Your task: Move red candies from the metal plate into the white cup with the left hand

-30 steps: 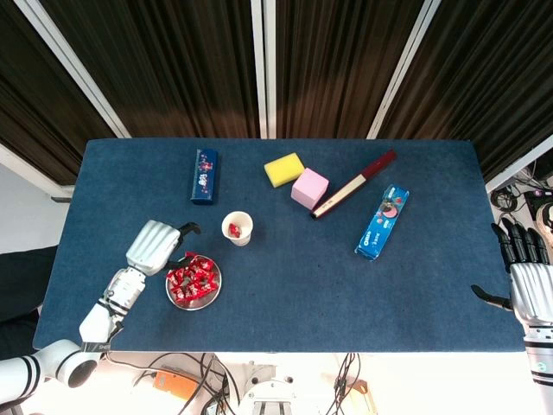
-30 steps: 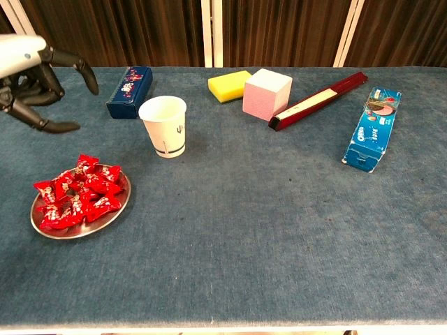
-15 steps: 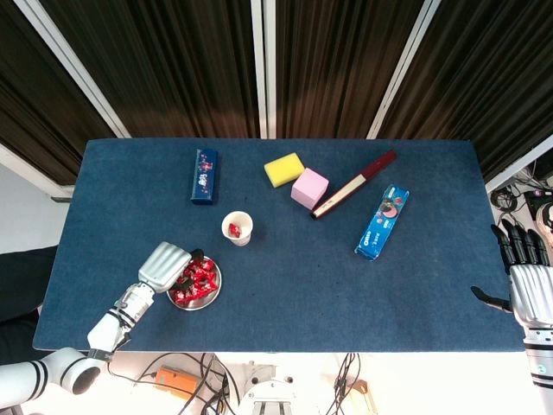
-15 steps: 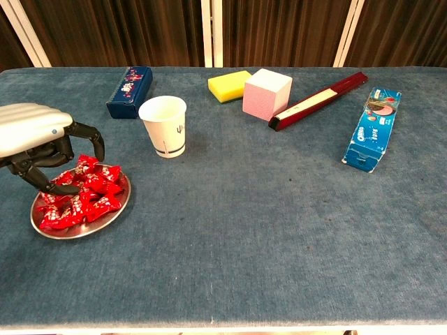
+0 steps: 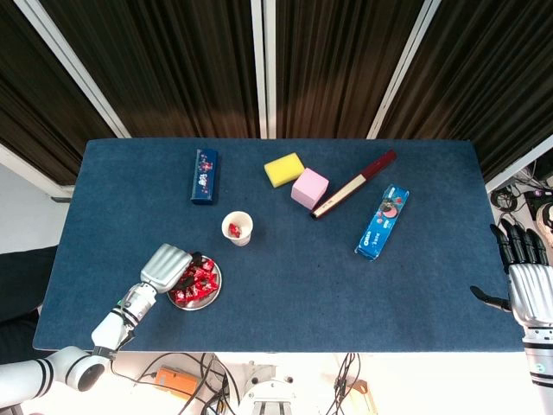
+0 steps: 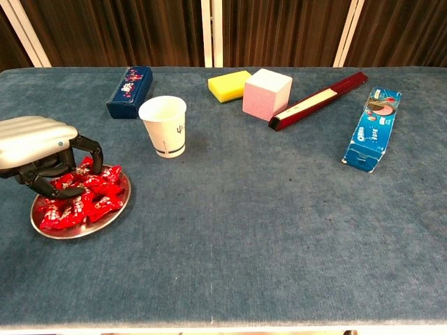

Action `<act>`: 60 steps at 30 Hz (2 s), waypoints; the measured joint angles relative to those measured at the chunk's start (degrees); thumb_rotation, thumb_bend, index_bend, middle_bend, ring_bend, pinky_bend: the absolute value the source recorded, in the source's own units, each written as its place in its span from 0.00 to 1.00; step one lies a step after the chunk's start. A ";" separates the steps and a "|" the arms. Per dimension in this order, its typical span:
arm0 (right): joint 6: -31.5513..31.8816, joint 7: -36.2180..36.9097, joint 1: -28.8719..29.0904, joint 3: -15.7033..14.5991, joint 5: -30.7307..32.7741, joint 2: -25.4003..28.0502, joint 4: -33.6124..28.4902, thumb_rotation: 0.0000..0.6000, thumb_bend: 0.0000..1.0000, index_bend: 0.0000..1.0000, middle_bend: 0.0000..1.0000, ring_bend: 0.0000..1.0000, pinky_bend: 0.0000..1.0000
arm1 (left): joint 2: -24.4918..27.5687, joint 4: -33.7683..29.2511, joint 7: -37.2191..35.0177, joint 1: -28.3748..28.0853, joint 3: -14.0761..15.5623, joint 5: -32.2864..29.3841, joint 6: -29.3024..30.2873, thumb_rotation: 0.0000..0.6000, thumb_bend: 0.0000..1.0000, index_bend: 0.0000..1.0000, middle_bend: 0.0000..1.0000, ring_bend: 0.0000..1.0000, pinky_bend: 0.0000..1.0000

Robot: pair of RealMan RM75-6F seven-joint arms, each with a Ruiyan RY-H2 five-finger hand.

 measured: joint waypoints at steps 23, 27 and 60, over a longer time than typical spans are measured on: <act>-0.34 0.31 0.15 0.20 0.61 -0.09 0.49 1.00 0.11 0.00 0.02 0.00 0.00 | 3.90 -6.36 -7.85 -0.92 -6.06 2.66 4.36 1.00 0.39 0.54 0.93 0.87 0.85; -0.17 0.45 0.08 0.18 0.53 -0.06 0.54 1.00 0.11 0.00 0.02 0.00 0.00 | 4.15 -7.36 -8.36 -3.41 -9.81 2.03 4.22 1.00 0.39 0.54 0.93 0.87 0.85; -0.40 1.68 0.15 0.48 0.88 -0.10 1.45 1.00 0.11 0.00 0.02 0.00 0.00 | 0.77 -3.74 -1.66 -10.94 -12.85 -13.45 -1.06 1.00 0.20 0.32 0.93 0.87 0.85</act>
